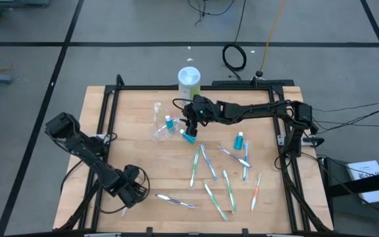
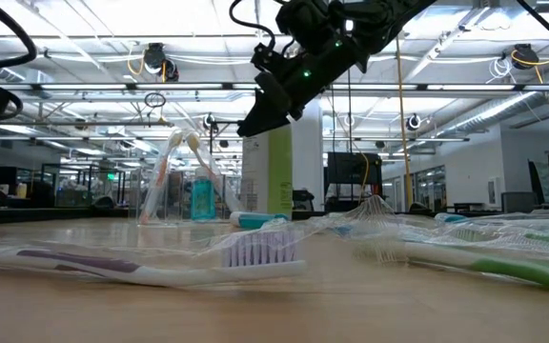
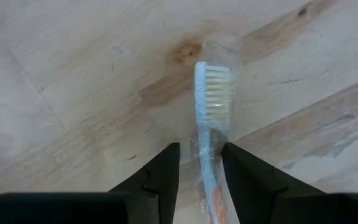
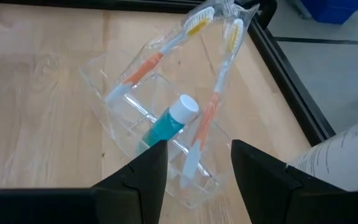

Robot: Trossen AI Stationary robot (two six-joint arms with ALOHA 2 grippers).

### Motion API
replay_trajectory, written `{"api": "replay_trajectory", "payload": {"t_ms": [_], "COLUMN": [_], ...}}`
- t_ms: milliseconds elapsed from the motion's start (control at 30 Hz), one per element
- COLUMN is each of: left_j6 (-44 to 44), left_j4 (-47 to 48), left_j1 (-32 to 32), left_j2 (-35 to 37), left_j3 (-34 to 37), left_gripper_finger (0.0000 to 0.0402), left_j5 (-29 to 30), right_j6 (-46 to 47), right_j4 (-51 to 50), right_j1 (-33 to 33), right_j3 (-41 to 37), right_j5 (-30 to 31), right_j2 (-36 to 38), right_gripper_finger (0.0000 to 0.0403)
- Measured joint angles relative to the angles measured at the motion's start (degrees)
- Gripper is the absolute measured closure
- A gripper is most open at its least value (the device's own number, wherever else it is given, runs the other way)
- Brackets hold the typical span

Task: Pick & Place toothbrushing station
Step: Put the orange toothbrush into the transparent organizer

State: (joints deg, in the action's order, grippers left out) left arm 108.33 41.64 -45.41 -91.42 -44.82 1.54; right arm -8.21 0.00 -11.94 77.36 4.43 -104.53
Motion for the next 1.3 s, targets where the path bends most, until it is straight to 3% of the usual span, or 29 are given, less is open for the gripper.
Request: {"api": "replay_trajectory", "payload": {"t_ms": [133, 367, 533, 867, 1133, 1300], "left_j6": [-0.5, -0.2, -0.2, -11.3, -27.8, -43.1], "left_j4": [0.0, -0.7, -1.1, -0.4, -0.3, -4.5], "left_j1": [0.0, -0.1, -0.1, 2.0, 10.4, 15.2], "left_j2": [0.0, 0.0, 1.6, 6.6, 6.7, 9.6], "left_j3": [0.1, 0.2, 0.3, -2.8, -6.6, -9.3], "left_gripper_finger": [0.0289, 0.0386, 0.0382, 0.0393, 0.0395, 0.0389], "left_j5": [-0.2, 1.8, 4.2, 32.1, 43.7, 51.6], "right_j6": [0.0, -0.1, -2.1, -1.2, 4.3, 4.5], "right_j4": [0.3, 0.6, -0.1, -11.0, -20.3, -21.8], "right_j1": [0.1, 0.1, 0.1, 0.1, 0.1, 0.1], "right_j3": [0.0, 0.0, 0.0, 0.0, 0.0, 0.0], "right_j5": [-0.1, -0.1, -0.2, 0.0, 0.0, 0.0], "right_j2": [0.0, 0.0, 0.6, 6.7, 9.0, 8.9], "right_gripper_finger": [0.0232, 0.0232, 0.0232, 0.0232, 0.0232, 0.0232]}}
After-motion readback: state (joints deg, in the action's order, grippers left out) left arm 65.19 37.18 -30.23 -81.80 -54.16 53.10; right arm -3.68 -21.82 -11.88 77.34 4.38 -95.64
